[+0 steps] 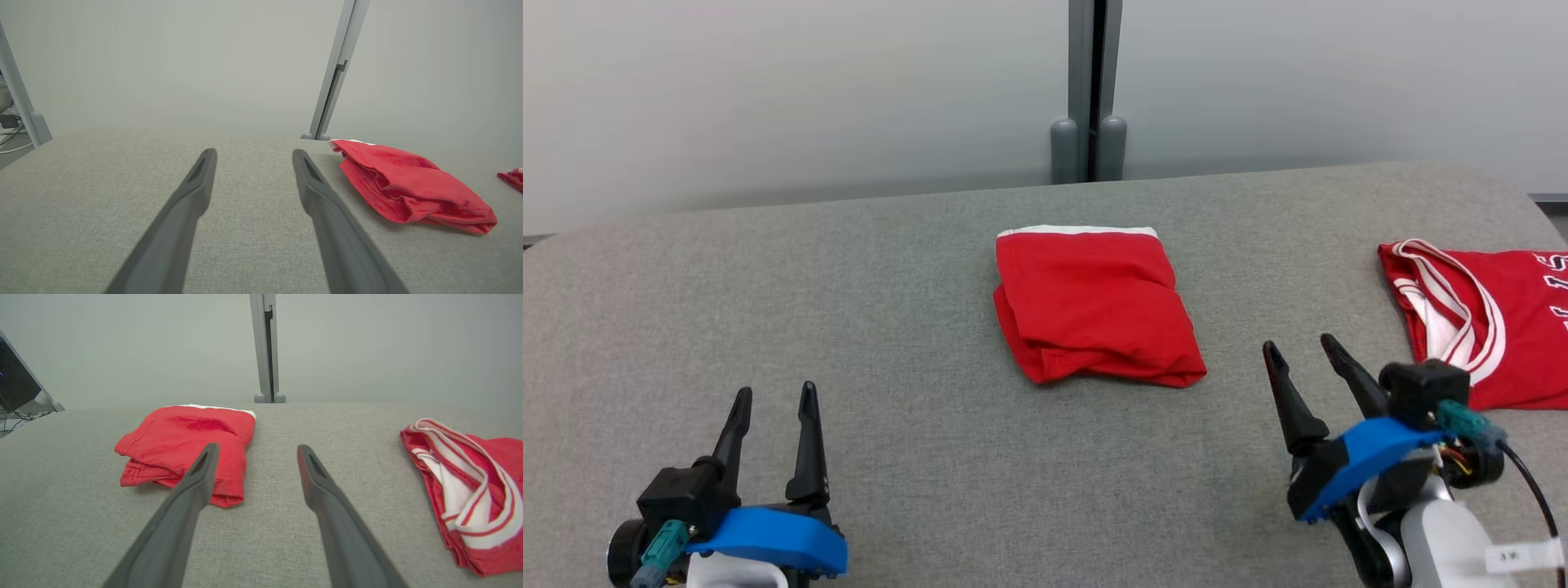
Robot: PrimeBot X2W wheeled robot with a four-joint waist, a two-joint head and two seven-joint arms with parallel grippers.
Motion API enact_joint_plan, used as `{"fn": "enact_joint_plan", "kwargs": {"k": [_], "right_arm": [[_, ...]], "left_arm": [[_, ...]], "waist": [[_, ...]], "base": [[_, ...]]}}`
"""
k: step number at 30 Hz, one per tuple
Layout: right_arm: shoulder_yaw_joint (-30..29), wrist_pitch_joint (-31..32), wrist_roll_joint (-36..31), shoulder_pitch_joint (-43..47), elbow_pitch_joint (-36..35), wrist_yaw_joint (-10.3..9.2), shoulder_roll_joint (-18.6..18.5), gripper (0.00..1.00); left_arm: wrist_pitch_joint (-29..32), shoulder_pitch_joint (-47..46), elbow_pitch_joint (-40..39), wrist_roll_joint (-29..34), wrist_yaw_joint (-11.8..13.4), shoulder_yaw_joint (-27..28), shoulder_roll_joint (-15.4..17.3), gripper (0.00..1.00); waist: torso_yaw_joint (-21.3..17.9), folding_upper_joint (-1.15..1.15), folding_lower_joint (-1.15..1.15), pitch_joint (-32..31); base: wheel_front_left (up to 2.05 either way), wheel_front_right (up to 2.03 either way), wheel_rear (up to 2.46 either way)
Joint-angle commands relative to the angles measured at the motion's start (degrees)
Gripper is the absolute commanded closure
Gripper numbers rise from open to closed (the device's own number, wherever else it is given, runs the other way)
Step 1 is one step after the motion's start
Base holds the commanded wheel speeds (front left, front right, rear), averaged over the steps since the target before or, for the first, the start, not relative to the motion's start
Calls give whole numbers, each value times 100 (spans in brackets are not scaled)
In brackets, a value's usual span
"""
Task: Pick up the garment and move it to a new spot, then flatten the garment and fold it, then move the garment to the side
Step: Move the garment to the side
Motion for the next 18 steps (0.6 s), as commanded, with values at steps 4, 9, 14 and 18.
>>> {"fn": "enact_joint_plan", "kwargs": {"k": [4, 9, 14, 18], "right_arm": [[32, 779, 86, -858, 209, 3, 15, 0], [-269, 1469, -18, -1701, 685, 3, 25, 0], [-849, 2211, -225, -2577, 1562, 3, 38, 0], [-1165, 2398, -309, -2985, 2324, 3, 37, 0]], "left_arm": [[41, -292, -225, 108, -29, -103, 33, 0], [13, -530, -335, 163, -58, -205, -18, 0], [-15, -818, -257, 198, -133, -311, -118, 0], [-58, -954, -140, 216, -203, -358, -156, 0]], "waist": [[338, 0, 0, 474], [659, 0, 0, 880], [1073, 0, 0, 1220], [1296, 0, 0, 1336]], "base": [[0, 0, 0], [0, 0, 0], [0, 0, 0], [0, 0, 0]]}}
